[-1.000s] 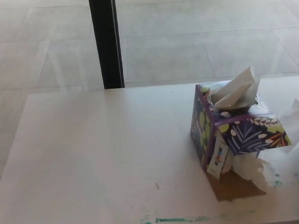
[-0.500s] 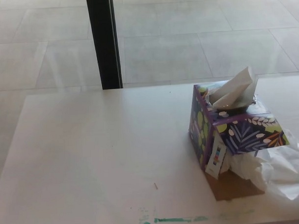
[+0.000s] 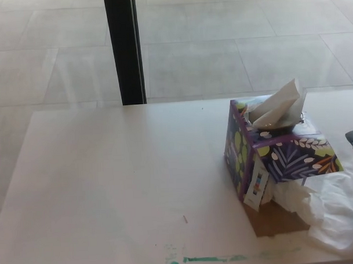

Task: The robot uses its right hand to pull out a tissue from the tissue box kept in the middle of the desk and put it on the right side

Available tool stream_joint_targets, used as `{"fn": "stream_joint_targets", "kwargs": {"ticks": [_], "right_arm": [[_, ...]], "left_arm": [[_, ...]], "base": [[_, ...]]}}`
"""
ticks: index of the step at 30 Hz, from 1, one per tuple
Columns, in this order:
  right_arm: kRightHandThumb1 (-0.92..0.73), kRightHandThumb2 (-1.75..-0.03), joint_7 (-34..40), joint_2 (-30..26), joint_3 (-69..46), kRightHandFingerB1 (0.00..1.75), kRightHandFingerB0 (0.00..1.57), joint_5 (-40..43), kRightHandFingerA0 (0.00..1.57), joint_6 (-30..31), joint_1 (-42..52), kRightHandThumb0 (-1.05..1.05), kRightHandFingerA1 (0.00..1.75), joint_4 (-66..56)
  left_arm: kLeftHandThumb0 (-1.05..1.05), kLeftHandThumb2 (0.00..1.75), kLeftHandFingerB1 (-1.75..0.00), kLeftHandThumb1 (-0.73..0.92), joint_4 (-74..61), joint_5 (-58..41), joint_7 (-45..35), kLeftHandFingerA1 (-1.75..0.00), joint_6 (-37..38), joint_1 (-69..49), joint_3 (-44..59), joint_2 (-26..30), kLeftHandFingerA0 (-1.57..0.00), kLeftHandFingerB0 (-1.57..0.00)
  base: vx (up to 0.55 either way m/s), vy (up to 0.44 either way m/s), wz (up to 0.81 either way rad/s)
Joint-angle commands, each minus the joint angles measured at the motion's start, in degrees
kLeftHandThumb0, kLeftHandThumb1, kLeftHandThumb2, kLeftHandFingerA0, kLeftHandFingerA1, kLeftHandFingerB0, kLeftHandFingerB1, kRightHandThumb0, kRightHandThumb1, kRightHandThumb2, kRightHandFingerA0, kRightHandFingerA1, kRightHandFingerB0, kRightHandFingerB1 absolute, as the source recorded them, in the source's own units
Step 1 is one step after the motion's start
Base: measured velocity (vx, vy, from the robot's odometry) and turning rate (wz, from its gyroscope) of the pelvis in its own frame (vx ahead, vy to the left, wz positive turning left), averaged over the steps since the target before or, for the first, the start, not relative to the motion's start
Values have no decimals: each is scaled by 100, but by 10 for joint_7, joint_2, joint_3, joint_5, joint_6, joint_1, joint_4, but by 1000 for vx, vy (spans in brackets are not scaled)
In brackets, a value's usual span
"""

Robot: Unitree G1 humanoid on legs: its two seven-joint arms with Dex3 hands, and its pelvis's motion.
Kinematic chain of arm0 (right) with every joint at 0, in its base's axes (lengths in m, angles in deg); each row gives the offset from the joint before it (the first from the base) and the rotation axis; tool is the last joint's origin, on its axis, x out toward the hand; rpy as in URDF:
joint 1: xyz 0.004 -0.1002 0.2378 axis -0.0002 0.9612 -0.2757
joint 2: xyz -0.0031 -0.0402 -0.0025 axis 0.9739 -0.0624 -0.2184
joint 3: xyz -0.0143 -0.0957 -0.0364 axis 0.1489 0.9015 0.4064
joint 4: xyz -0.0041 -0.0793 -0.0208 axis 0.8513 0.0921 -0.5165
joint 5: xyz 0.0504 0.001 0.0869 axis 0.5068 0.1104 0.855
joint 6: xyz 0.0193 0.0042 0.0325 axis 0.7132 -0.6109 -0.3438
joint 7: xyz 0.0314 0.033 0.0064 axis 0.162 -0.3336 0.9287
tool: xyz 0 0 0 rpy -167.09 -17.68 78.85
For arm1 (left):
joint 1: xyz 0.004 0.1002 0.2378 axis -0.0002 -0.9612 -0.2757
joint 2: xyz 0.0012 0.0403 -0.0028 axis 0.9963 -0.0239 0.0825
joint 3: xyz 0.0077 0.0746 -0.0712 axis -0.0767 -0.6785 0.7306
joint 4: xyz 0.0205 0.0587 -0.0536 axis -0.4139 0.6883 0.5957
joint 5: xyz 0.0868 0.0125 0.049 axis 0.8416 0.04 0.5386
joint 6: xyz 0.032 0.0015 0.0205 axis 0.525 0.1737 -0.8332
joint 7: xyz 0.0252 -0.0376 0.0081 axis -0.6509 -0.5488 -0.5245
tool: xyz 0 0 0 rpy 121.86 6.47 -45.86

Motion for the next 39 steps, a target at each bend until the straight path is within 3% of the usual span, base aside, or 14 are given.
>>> {"fn": "stream_joint_targets", "kwargs": {"ticks": [1, 10, 11, 12, 19, 24, 25, 26, 27, 29, 30, 31, 32, 39], "right_arm": [[-55, -59, -338, -76, -17, 0, 0, -6, 0, 89, -29, -103, 0, -119], [-51, -57, -470, -187, -111, 0, 0, 132, 0, 93, -29, -90, 0, -160], [-44, -82, -485, -206, -125, 0, 0, 144, 0, 97, -24, -88, 0, -166], [-44, -82, -504, -231, -143, 0, 0, 157, 0, 103, -16, -88, 0, -174], [-53, -87, -560, -321, -427, 0, 0, 312, 0, 80, 145, -90, 4, -102], [-51, -88, -559, -246, -693, 38, 3, 399, 0, 12, 236, -86, 29, 7], [-55, -57, -534, -234, -720, 48, 4, 420, 0, -24, 255, -85, 33, 39], [-54, -60, -517, -221, -739, 49, 9, 428, 0, -38, 271, -86, 52, 48], [-45, -86, -462, -187, -766, 55, 10, 432, 2, -49, 309, -83, 60, 45], [-45, -86, -402, -153, -782, 55, 10, 429, 2, -57, 343, -83, 60, 39], [-60, -59, -335, -118, -780, 51, 20, 440, 15, -89, 370, -77, 70, 57], [-48, -89, -254, -81, -771, 59, 21, 426, 26, -93, 399, -79, 69, 63], [-63, -59, -205, -61, -753, 57, 23, 413, 31, -88, 409, -78, 75, 76], [-54, -57, -119, 138, -752, 60, 53, 512, 57, -101, 404, -76, 80, 154]], "left_arm": [[-84, 69, -42, 92, 1, 9, 5, -45, 17, -10, -11, 6, -58, -48], [-83, 68, -43, 92, 5, -3, 2, -49, 11, -9, 1, 12, -61, -50], [-83, 68, -43, 92, 6, -2, 2, -48, 10, -9, 1, 12, -61, -49], [-83, 68, -43, 92, 8, -2, 3, -48, 10, -9, 2, 13, -61, -49], [-83, 68, -42, 92, 6, 1, 2, -48, 12, -12, -1, 17, -61, -49], [-82, 67, -43, 92, 7, 1, 5, -49, 15, -11, -1, 11, -62, -48], [-83, 68, -43, 92, 8, -2, 5, -48, 13, -10, 2, 10, -60, -48], [-84, 70, -42, 92, 6, 2, 4, -47, 14, -12, -2, 11, -58, -47], [-83, 68, -43, 91, 4, 1, 2, -47, 13, -12, -2, 12, -60, -48], [-83, 68, -43, 91, 3, -7, 0, -47, 8, -10, 5, 11, -60, -48], [-83, 69, -42, 92, 3, -1, 3, -47, 9, -6, 0, 12, -60, -48], [-84, 68, -42, 92, -1, -2, 2, -48, 9, -5, -1, 11, -60, -48], [-83, 68, -42, 92, 3, -6, 7, -48, 5, -2, 4, 9, -62, -49], [-84, 68, -42, 92, 1, -6, 3, -47, 6, -1, 4, 10, -60, -48]], "base": [[0, 0, 0], [0, 0, 0], [0, 0, 0], [0, 0, 0], [0, 0, 0], [0, 0, 0], [0, 0, 0], [0, 0, 0], [0, 0, 0], [0, 0, 0], [0, 0, 0], [0, 0, 0], [0, 0, 0], [0, 0, 0]]}}
